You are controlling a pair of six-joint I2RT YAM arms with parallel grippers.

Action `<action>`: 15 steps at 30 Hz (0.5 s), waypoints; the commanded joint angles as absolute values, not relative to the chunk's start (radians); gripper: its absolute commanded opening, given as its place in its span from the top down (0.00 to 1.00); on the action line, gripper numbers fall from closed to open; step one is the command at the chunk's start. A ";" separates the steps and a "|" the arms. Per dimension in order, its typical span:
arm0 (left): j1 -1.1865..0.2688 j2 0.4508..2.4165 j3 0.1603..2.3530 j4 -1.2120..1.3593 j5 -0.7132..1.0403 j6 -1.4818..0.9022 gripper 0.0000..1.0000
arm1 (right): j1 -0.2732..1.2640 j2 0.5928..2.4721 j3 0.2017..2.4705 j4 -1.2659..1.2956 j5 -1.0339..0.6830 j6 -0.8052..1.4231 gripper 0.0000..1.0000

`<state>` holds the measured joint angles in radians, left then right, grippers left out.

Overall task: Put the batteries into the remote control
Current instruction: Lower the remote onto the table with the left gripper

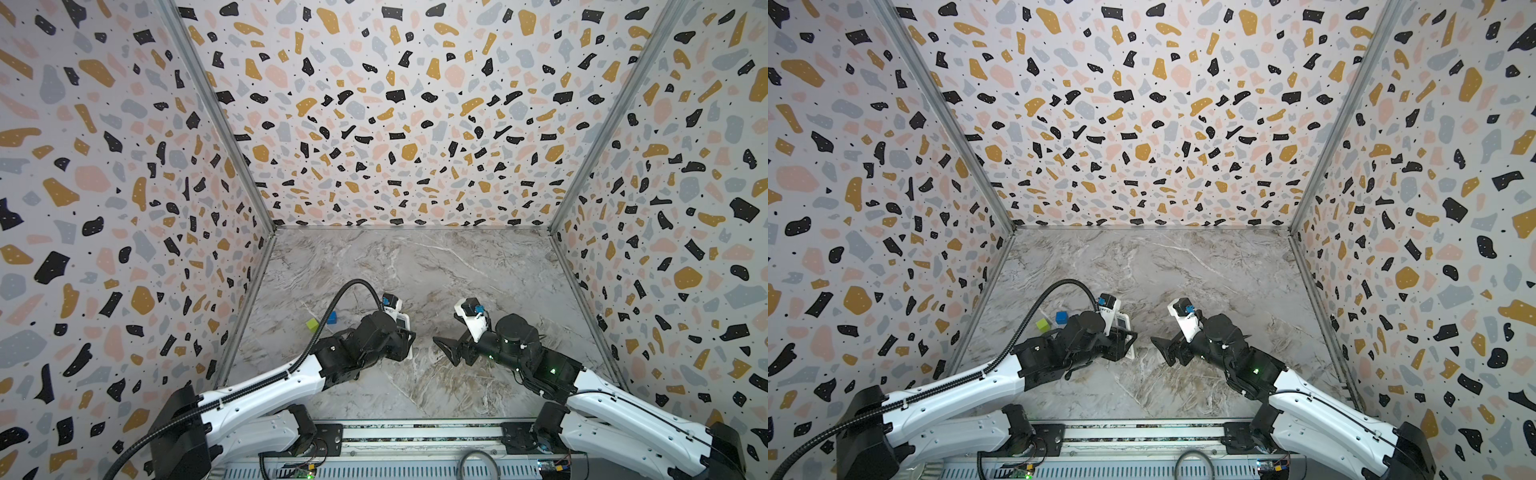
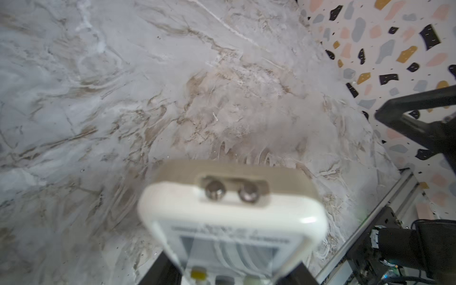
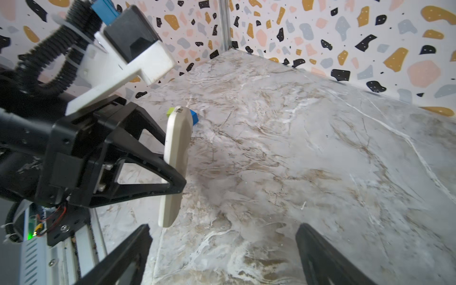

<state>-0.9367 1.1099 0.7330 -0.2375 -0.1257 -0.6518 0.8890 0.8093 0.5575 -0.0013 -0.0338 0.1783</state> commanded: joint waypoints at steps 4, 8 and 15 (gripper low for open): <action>-0.896 1.221 0.818 -0.328 -0.117 -0.710 0.85 | 0.888 0.790 0.522 0.003 0.057 0.190 0.06; -0.871 1.288 0.854 -0.374 -0.087 -0.718 0.85 | 0.888 0.784 0.491 0.037 0.064 0.195 0.06; -0.833 1.386 0.874 -0.393 -0.035 -0.759 0.85 | 0.886 0.773 0.447 0.081 0.083 0.179 0.05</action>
<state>-0.8429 1.3632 0.8360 -0.3706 -0.0654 -0.7345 0.8894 0.7887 0.4469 0.0402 0.0589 0.1822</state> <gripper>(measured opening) 0.520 0.948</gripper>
